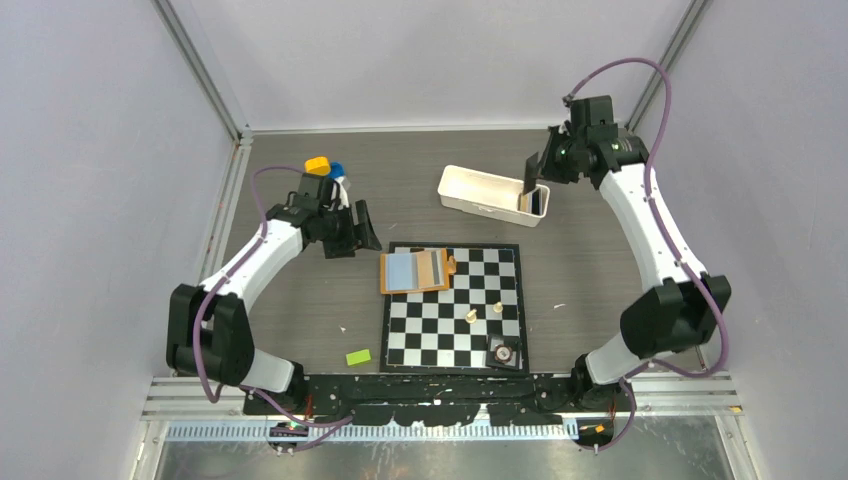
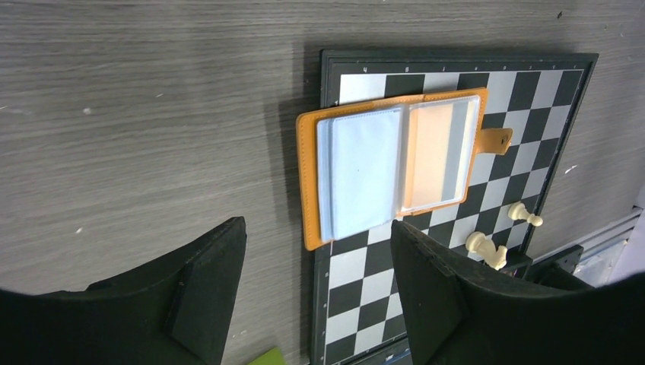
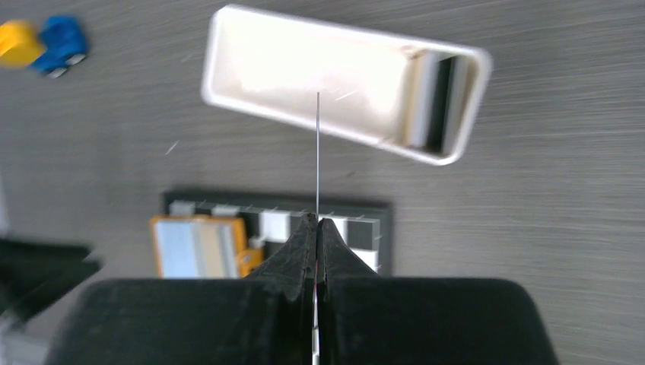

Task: Put the credit cards into the card holder
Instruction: Pick up the credit card from the storage box, then insert the credit card into the card holder.

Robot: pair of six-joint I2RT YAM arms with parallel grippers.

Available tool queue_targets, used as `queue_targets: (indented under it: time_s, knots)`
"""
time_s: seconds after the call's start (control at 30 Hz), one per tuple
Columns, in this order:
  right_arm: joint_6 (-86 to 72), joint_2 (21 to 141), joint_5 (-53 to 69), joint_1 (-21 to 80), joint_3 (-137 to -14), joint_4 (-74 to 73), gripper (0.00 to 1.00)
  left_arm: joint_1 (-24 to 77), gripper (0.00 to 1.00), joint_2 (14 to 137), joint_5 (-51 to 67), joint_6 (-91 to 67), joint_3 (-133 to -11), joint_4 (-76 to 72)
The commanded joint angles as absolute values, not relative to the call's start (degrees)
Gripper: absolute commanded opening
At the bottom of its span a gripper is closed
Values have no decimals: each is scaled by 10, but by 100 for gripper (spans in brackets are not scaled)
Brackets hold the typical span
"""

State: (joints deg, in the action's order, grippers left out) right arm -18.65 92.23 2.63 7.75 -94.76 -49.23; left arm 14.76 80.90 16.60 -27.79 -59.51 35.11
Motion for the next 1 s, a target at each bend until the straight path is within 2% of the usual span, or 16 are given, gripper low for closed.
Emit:
queue_targets:
  time_s: [0.0,0.23,0.37,0.8,0.97]
  knots:
    - [-238,861,192,130,-856,-420,1,165,72,842,204,-315,-580,265]
    - [-345,860,328,226,-671,-201,1,197,73,891,190,-324,-563,236]
    - [-397,891,362,268,-604,-83,0,200,71,905,181,-329,-555,232]
    - [-394,977,356,308,-562,-14,1,201,50,926,175,-325,-538,224]
    - [-395,1002,365,308,-563,-9,0,201,46,932,172,-320,-538,226]
